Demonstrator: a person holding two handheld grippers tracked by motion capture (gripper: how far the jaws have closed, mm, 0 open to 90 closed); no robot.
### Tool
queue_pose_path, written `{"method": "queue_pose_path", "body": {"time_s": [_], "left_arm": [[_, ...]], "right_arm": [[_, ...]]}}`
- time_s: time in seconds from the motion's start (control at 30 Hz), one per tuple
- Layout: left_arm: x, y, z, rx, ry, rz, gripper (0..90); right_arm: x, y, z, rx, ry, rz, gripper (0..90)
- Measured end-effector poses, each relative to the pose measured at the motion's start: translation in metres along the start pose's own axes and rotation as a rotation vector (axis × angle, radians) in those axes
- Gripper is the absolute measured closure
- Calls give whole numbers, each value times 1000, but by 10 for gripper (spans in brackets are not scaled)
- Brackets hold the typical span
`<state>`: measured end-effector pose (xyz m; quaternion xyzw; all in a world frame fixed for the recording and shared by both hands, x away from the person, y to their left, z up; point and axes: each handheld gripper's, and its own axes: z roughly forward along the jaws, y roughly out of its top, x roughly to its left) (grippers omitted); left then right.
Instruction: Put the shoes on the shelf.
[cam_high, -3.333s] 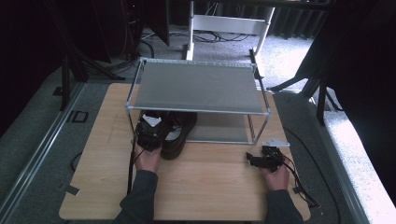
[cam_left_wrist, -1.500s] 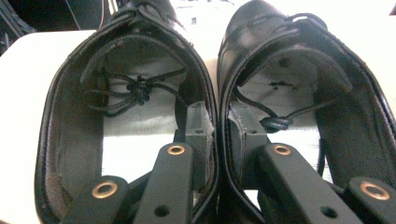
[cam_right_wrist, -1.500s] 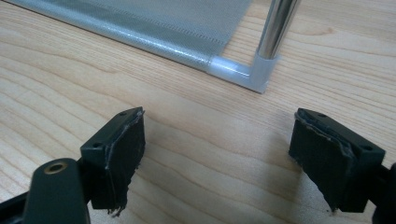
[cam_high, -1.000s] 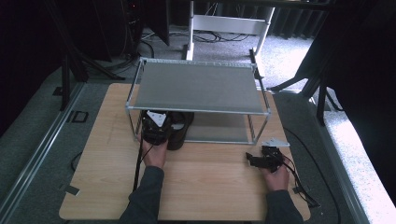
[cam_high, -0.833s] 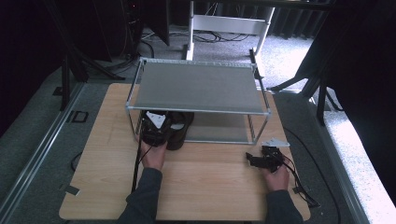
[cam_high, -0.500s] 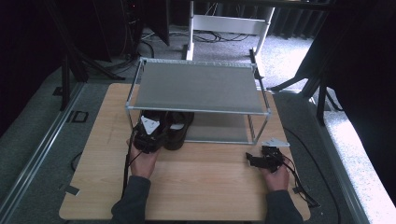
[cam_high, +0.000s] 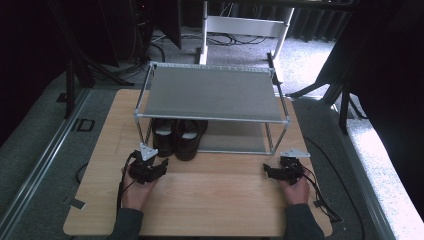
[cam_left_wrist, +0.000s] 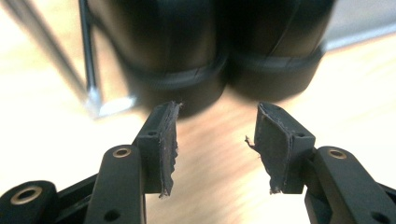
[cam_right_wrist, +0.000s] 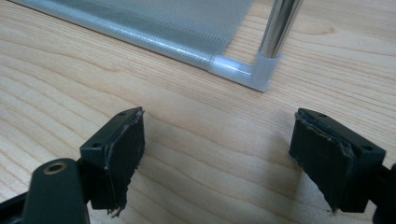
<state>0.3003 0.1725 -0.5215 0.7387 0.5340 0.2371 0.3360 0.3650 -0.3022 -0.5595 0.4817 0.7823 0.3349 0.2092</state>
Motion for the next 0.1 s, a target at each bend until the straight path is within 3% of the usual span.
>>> {"method": "queue_pose_path", "body": {"time_s": [0.1], "left_arm": [[6, -7, 1, 22, -2, -17, 492]], "right_arm": [[0, 0, 0, 0, 0, 0, 175]]}}
